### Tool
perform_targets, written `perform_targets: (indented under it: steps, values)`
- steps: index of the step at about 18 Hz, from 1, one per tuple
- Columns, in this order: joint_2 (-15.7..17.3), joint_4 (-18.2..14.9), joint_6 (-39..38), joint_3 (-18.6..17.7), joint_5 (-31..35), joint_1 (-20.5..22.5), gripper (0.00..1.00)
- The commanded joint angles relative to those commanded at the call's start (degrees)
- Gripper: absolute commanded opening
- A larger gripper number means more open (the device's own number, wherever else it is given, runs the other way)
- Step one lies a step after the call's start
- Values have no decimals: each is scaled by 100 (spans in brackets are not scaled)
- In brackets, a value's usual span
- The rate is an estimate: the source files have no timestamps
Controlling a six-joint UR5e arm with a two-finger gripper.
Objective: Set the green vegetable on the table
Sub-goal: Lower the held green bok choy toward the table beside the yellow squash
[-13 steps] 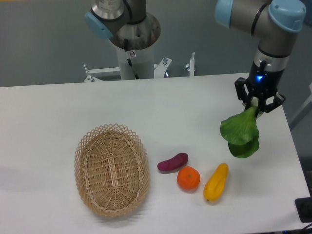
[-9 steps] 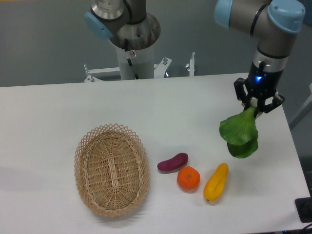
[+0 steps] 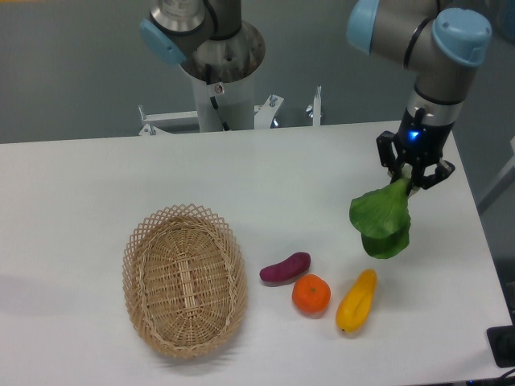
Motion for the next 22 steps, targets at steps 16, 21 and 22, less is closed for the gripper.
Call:
perform_targets:
  steps: [16, 21, 22]
  values:
    - [-254, 371, 1846, -888, 378, 211, 36]
    - [-325, 626, 1820, -1029, 360, 211, 59]
    - [-325, 652, 1793, -1021, 360, 220, 79]
